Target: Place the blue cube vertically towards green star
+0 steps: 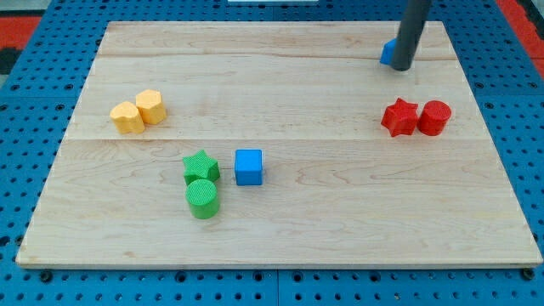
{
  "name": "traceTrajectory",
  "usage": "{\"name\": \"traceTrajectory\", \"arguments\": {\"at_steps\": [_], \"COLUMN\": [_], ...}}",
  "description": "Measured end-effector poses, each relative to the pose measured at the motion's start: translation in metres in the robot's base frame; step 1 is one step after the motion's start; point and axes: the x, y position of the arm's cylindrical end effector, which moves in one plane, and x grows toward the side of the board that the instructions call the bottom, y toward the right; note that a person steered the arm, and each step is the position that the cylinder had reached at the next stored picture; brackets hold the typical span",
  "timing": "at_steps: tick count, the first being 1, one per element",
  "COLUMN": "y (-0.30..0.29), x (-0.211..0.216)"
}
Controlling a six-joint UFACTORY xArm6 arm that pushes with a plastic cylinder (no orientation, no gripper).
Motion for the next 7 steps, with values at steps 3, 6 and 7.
{"name": "traceTrajectory", "arguments": {"at_steps": [3, 6, 7], "y": [-0.032, -0.158, -0.252], "x": [-0.003, 0.245, 0.253]}}
